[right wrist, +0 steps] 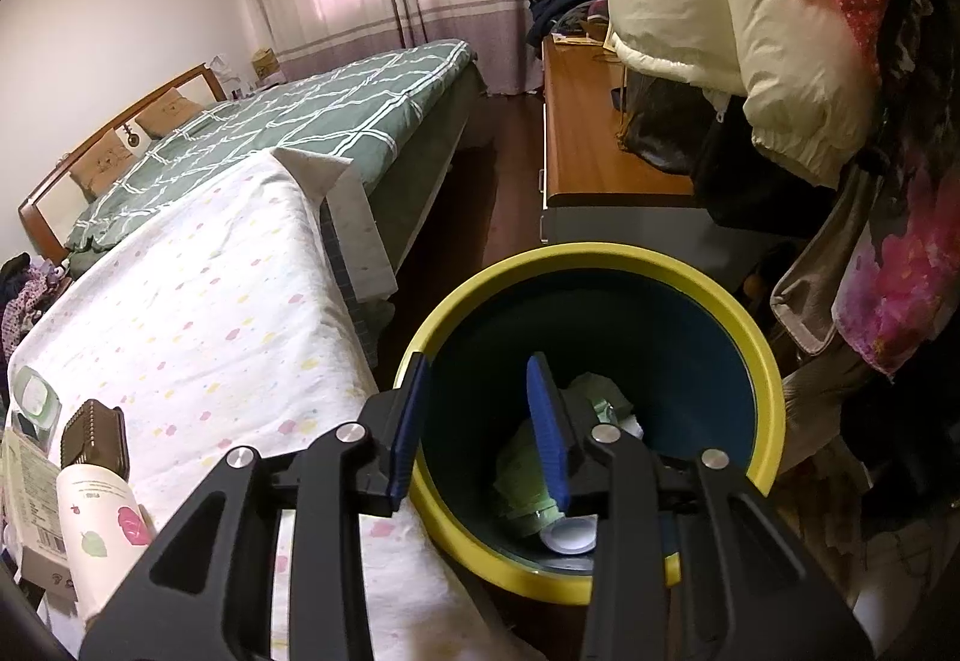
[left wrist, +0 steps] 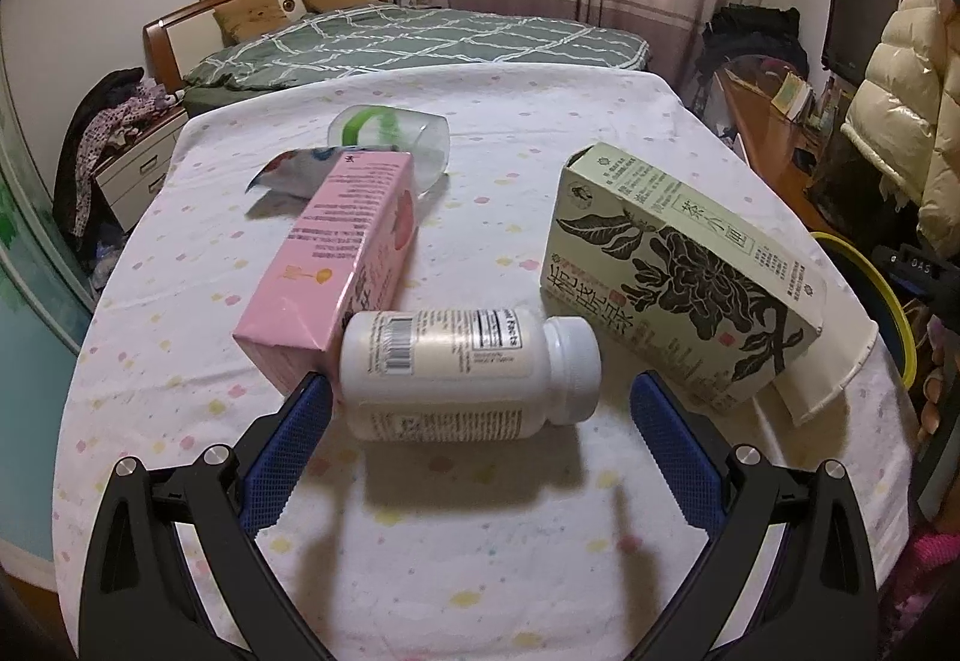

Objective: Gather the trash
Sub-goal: 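Grasp the white pill bottle with the left gripper and drop it into the bin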

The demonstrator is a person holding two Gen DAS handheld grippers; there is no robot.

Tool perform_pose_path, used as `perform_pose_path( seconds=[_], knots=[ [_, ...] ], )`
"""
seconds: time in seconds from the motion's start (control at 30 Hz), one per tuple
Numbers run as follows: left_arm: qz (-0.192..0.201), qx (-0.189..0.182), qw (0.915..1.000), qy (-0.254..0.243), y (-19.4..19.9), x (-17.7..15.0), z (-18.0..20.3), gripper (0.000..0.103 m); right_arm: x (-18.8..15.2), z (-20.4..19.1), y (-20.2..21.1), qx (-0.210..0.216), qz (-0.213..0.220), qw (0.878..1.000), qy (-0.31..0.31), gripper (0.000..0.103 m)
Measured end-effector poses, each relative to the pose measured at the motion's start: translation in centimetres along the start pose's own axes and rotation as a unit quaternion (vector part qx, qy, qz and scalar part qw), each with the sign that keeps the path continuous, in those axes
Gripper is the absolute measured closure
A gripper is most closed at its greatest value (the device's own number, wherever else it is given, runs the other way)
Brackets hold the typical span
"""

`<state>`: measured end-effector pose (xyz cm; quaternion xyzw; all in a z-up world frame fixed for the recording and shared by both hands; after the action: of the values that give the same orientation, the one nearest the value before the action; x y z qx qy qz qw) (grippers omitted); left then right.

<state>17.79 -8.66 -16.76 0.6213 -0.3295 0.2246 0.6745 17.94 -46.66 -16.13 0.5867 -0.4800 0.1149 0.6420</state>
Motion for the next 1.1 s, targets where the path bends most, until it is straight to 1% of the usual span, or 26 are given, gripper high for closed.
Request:
perform_pose_path(
  seconds=[0.2,0.23,0.27,0.3,0.47,0.53,0.63,0.83,1.0,1.1],
  knots=[
    [-0.01,0.003,0.9999,0.001,-1.5,0.3,0.0,0.005,0.0,0.0,-0.1,0.001,0.0,1.0,-0.001,0.068],
    [-0.011,0.004,0.9999,0.001,-1.6,0.3,0.0,0.006,0.0,0.0,-0.1,0.001,0.0,1.0,-0.001,0.068],
    [-0.012,0.005,0.9999,0.001,-1.7,0.2,0.0,0.014,0.0,0.0,-0.1,0.001,-0.001,1.0,-0.001,0.068],
    [-0.013,0.008,0.9999,0.0,-1.8,0.2,-0.1,0.02,0.0,0.0,-0.1,0.001,-0.002,1.0,-0.001,0.068],
    [-0.017,0.003,0.9998,0.004,-1.4,-0.1,-0.5,0.02,0.0,-0.2,-0.1,0.001,-0.001,1.0,0.0,0.068],
    [-0.015,0.001,0.9999,0.002,-0.7,-0.2,-0.4,0.02,0.0,-0.2,-0.1,0.001,0.0,1.0,0.0,0.068],
    [-0.01,-0.011,0.9999,-0.001,0.5,-0.2,0.1,0.02,0.0,-0.2,0.0,0.001,0.004,1.0,0.001,0.067],
    [0.015,-0.041,0.9989,-0.017,3.4,0.8,2.7,0.02,-0.4,0.1,0.7,0.001,0.004,1.0,0.012,0.066],
    [0.047,-0.066,0.9958,-0.043,6.0,2.7,6.2,0.02,-0.5,2.1,1.1,-0.004,0.001,1.0,0.007,0.062],
    [0.057,-0.079,0.9935,-0.059,6.6,3.7,8.5,0.02,-0.4,3.6,1.5,-0.006,0.002,1.0,0.001,0.061]
  ],
)
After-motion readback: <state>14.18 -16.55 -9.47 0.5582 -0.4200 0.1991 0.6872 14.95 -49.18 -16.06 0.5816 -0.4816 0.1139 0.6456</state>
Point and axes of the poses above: each gripper's, at about its wrist camera, not at the fingertips, and y roughly against the way its jaws point, z to its right, x to its top, the point moved 2 cm from there along -y, roughly the way its jaws point, and after that the axes turned 5 degrees about z, right-handed, at the moved point
